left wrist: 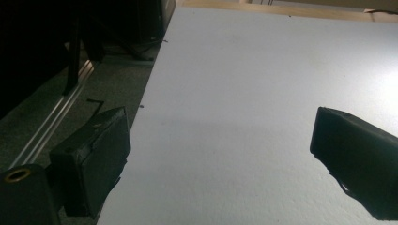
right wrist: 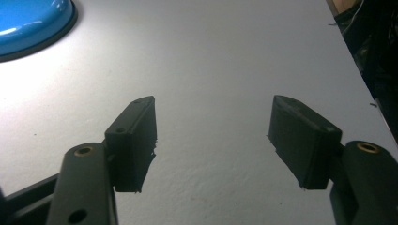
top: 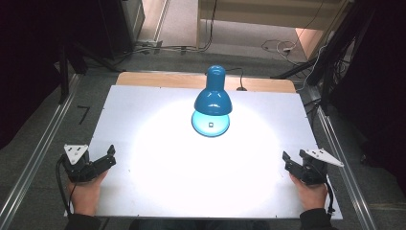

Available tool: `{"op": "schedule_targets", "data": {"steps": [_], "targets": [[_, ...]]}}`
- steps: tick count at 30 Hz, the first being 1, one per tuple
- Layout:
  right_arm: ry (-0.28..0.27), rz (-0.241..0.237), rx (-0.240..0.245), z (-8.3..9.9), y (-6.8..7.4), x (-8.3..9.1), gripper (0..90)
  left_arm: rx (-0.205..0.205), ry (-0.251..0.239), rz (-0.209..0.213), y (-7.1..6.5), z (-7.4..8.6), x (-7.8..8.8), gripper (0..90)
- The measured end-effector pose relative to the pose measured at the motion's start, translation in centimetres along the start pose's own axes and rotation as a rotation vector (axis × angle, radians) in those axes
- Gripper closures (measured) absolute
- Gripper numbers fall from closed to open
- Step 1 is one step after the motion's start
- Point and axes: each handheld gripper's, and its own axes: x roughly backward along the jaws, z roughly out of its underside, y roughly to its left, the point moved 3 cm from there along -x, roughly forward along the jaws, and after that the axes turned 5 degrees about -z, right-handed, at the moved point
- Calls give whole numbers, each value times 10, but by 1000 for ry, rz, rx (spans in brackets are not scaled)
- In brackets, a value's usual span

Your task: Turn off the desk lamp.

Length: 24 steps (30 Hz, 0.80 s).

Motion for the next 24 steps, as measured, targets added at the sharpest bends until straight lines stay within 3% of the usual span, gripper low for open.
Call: {"op": "schedule_targets", "data": {"steps": [2,9,14,15,24], "targets": [[22,17,-2,2,-8,0,215,-5,6,1,-3,0,-2,61],[8,36,-58,2,-23,6,196,2,35,2,-2,3,-6,61],[-15,-14,-33,-3,-5,10,186,7,31,-3,-3,3,-5,61],[-29,-47,-31,-6,4,9,191,5,34,-2,-3,3,-5,61],[-12,-84,8,-13,24,-2,191,2,38,-6,-2,4,-7,61]]}}
